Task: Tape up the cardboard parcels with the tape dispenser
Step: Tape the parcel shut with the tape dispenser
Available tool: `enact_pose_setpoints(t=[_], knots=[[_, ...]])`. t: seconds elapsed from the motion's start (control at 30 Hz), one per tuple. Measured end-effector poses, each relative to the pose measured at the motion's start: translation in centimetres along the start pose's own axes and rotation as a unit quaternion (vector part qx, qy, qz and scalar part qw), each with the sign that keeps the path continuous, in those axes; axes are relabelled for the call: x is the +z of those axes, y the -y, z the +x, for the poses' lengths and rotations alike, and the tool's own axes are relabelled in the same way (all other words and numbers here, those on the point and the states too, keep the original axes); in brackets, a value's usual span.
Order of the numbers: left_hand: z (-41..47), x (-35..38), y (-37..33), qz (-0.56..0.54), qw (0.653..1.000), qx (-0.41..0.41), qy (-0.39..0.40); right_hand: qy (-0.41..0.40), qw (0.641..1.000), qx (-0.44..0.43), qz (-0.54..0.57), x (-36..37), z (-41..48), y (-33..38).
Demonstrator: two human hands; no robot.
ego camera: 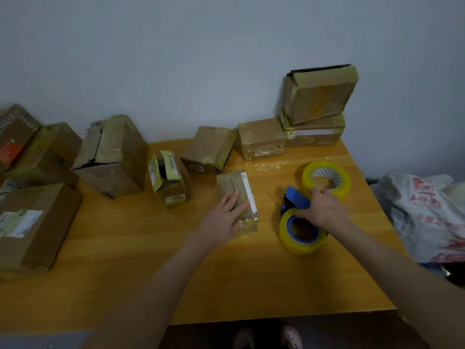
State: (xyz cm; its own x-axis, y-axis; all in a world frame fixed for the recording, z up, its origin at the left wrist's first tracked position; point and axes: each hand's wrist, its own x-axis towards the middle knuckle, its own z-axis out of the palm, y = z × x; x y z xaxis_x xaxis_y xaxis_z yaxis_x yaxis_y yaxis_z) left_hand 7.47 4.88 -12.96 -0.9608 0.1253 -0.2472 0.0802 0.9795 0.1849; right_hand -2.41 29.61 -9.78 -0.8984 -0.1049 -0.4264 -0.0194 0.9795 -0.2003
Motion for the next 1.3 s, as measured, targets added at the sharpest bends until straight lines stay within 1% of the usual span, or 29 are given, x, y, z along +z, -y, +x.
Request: enact_pose_setpoints(t=[0.07, 0.1, 0.2, 0.27, 0.33, 0.37, 0.4, 0.43, 0.47, 0.5, 0.53, 0.57, 0.63, 0.67, 0.7, 0.73, 0.77, 0.8, 0.87, 0.9, 0.97, 1.0, 1.07, 1.1, 1.2, 1.3], knots=[[-0.1, -0.1, 0.4, -0.020, 1.000, 0.013, 0.002, 0.091, 0.995, 0.028, -0.001, 0.6, 0.3, -1.6], [-0.1, -0.2, 0.5, -0.028, 0.999, 0.021, 0.003, 0.103, 0.994, 0.033, 0.016, 1.0, 0.5, -2.0], [-0.2, -0.6, 0.4, -0.026, 0.999, 0.025, 0.014, 0.076, 0.995, 0.037, 0.057, 1.6, 1.0, -2.2], [-0.2, -1.1, 0.3, -0.038, 0.999, 0.013, 0.024, 0.080, 0.992, 0.033, 0.092, 1.4, 1.3, -2.0], [-0.3, -1.9, -0.1, -0.054, 0.998, 0.008, 0.031, 0.087, 0.984, 0.031, 0.150, 0.8, 1.4, -1.7], [-0.5, -2.2, -0.4, -0.074, 0.997, 0.001, 0.021, 0.090, 0.979, 0.027, 0.179, 0.3, 1.4, -1.6], [-0.6, -2.6, -0.9, -0.111, 0.994, -0.016, -0.009, 0.094, 0.973, 0.024, 0.209, -0.2, 1.4, -1.7], [-0.8, -2.9, -1.5, -0.166, 0.983, -0.044, -0.065, 0.098, 0.967, 0.020, 0.236, -0.8, 1.2, -1.8], [-0.9, -3.3, -2.2, -0.227, 0.961, -0.079, -0.138, 0.103, 0.961, 0.013, 0.256, -1.6, 1.1, -1.8], [-0.8, -3.8, -2.8, -0.287, 0.930, -0.118, -0.198, 0.114, 0.956, 0.002, 0.271, -2.4, 0.8, -1.7], [-0.7, -4.5, -3.2, -0.353, 0.896, -0.156, -0.218, 0.125, 0.952, -0.018, 0.280, -3.2, 0.6, -1.6], [-0.5, -5.2, -3.7, -0.432, 0.860, -0.191, -0.195, 0.130, 0.950, -0.042, 0.280, -4.2, 0.3, -1.4], [-0.2, -6.5, -4.3, -0.590, 0.770, -0.232, -0.071, 0.126, 0.950, -0.089, 0.271, -5.9, -0.2, -0.7], [-0.3, -7.1, -4.6, -0.635, 0.735, -0.239, -0.013, 0.119, 0.951, -0.111, 0.263, -6.5, -0.6, -0.3], [-0.4, -7.5, -4.8, -0.664, 0.708, -0.239, 0.025, 0.109, 0.952, -0.138, 0.249, -7.0, -1.0, 0.0], [-0.5, -7.8, -5.0, -0.687, 0.685, -0.240, 0.041, 0.095, 0.953, -0.171, 0.230, -7.2, -1.4, 0.4], [-0.6, -8.0, -5.1, -0.704, 0.666, -0.244, 0.040, 0.081, 0.954, -0.207, 0.201, -7.3, -1.8, 0.7], [-0.7, -8.3, -5.1, -0.711, 0.656, -0.251, 0.026, 0.067, 0.954, -0.241, 0.163, -7.3, -2.1, 1.1], [-0.8, -8.4, -4.7, -0.699, 0.663, -0.266, -0.029, 0.051, 0.952, -0.290, 0.086, -7.2, -2.6, 1.8], [-1.0, -8.3, -4.4, -0.691, 0.669, -0.266, -0.058, 0.052, 0.947, -0.308, 0.070, -7.2, -2.7, 2.0], [-1.3, -8.0, -3.7, -0.675, 0.685, -0.255, -0.103, 0.073, 0.937, -0.332, 0.080, -7.0, -2.7, 2.5], [-1.5, -7.8, -3.5, -0.657, 0.700, -0.253, -0.120, 0.086, 0.933, -0.339, 0.086, -7.0, -2.7, 2.7], [-1.9, -7.2, -3.2, -0.619, 0.728, -0.258, -0.145, 0.095, 0.927, -0.356, 0.074, -6.8, -2.6, 2.9], [-2.1, -6.8, -3.2, -0.606, 0.735, -0.262, -0.156, 0.092, 0.925, -0.363, 0.062, -6.7, -2.6, 3.1], [-2.8, -5.5, -3.3, -0.581, 0.750, -0.265, -0.172, 0.092, 0.919, -0.382, 0.042, -6.4, -2.6, 3.3], [-3.8, -4.6, -2.3, -0.563, 0.754, -0.279, -0.195, 0.104, 0.913, -0.391, 0.050, -6.1, -2.5, 2.7]])
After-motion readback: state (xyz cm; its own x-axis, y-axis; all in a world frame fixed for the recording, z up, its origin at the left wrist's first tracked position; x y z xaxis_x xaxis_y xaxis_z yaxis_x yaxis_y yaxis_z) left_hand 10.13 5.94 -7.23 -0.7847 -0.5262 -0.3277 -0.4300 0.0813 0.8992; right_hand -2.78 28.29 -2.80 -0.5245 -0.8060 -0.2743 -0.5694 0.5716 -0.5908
